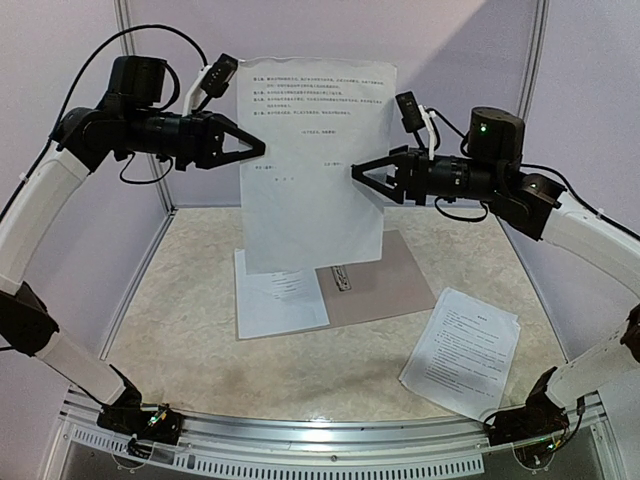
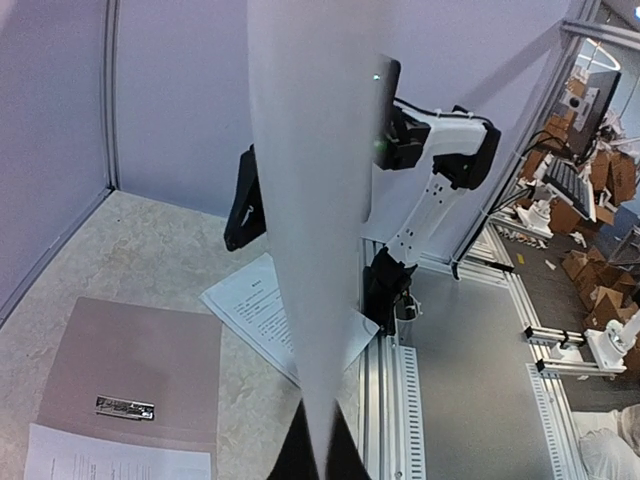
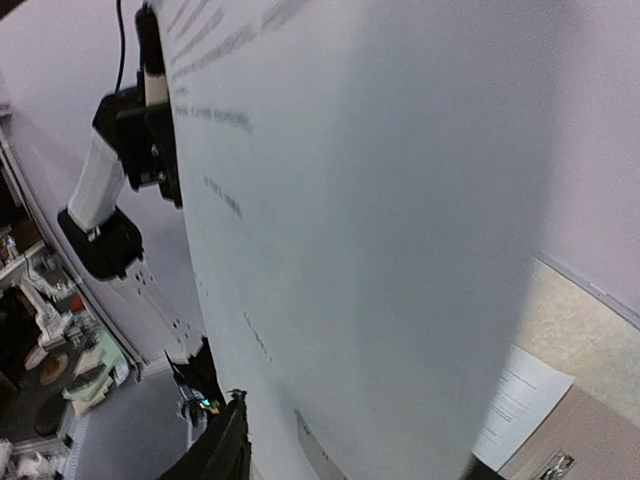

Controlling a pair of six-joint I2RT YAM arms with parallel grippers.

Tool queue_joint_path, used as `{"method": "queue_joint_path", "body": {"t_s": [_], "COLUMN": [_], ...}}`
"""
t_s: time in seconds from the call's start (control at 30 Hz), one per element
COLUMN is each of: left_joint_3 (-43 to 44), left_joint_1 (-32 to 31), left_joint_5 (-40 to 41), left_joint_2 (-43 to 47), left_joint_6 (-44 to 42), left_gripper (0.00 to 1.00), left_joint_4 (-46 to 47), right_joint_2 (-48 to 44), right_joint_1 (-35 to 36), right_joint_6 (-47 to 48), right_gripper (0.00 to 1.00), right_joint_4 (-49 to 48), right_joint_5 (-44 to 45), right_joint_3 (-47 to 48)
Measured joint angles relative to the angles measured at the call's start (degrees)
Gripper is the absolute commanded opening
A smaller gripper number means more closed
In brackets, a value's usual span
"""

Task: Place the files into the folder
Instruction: Pass from the left arm to the right

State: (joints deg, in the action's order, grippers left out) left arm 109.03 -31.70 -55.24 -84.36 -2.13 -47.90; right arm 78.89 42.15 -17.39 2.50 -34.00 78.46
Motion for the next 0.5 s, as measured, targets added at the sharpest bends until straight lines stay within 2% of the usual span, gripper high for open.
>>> {"method": "queue_joint_path", "body": {"t_s": [0.13, 0.17, 0.2, 0.23, 0.27, 0.3, 0.33, 0.37, 0.5], "left_joint_3": [0.22, 0.24, 0.24, 0.24, 0.22, 0.17, 0.04, -0.26, -3.56], "left_joint_1": [0.0, 0.0, 0.04, 0.24, 0.42, 0.61, 1.03, 1.66, 6.58], "left_joint_5": [0.61, 0.7, 0.87, 1.22, 1.75, 2.23, 2.93, 3.74, 9.55], "left_joint_2": [-0.31, -0.35, -0.44, -0.5, -0.52, -0.52, -0.52, -0.46, -0.17], "left_joint_6": [0.0, 0.0, 0.0, -0.02, -0.02, -0.48, -0.46, -0.5, -1.86], "left_gripper": [0.0, 0.0, 0.07, 0.28, 0.55, 0.79, 0.96, 0.99, 0.99], "left_joint_4": [0.04, 0.0, 0.0, -0.02, -0.04, -0.07, -0.17, -0.31, -2.01], "right_joint_2": [2.91, 3.28, 3.67, 3.87, 3.91, 3.91, 3.93, 4.15, 7.56], "right_joint_1": [0.17, 0.17, 0.17, 0.17, 0.17, 0.17, 0.17, 0.15, -0.24], "right_joint_6": [-1.25, -1.18, -1.88, -2.23, -2.54, -2.75, -2.99, -3.19, -3.37], "right_gripper": [0.01, 0.0, 0.0, 0.0, 0.0, 0.0, 0.0, 0.0, 0.0], "right_joint_4": [-1.44, -1.66, -1.9, -2.14, -2.27, -2.36, -1.9, -1.07, 3.76], "right_joint_5": [-3.52, -4.09, -4.52, -4.74, -4.7, -4.61, -4.24, -4.04, -2.4], "right_joint_3": [0.76, 0.76, 0.76, 0.76, 0.76, 0.79, 1.25, 2.1, 8.74]}}
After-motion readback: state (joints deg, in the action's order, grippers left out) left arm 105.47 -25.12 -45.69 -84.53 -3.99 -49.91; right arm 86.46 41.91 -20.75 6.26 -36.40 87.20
